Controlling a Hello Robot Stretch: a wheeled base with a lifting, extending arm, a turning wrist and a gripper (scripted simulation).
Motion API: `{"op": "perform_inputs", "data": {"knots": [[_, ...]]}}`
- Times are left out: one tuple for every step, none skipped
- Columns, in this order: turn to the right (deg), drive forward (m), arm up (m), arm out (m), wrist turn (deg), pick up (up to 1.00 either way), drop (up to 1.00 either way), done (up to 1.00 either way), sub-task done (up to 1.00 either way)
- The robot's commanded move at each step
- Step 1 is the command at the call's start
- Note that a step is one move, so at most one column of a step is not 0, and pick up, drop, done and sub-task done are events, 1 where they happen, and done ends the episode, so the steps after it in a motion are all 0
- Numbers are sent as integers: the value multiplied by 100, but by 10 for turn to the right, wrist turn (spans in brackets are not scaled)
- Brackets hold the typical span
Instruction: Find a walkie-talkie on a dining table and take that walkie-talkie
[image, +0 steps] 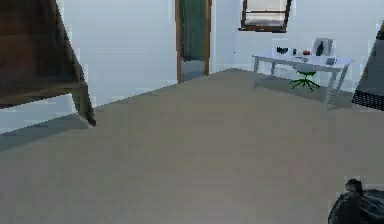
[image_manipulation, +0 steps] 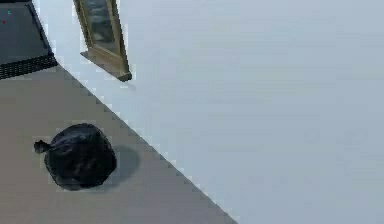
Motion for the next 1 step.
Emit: {"op": "perform_inputs", "data": {"knots": [[0, 100, 0, 0, 0, 0, 0, 0, 0]]}}
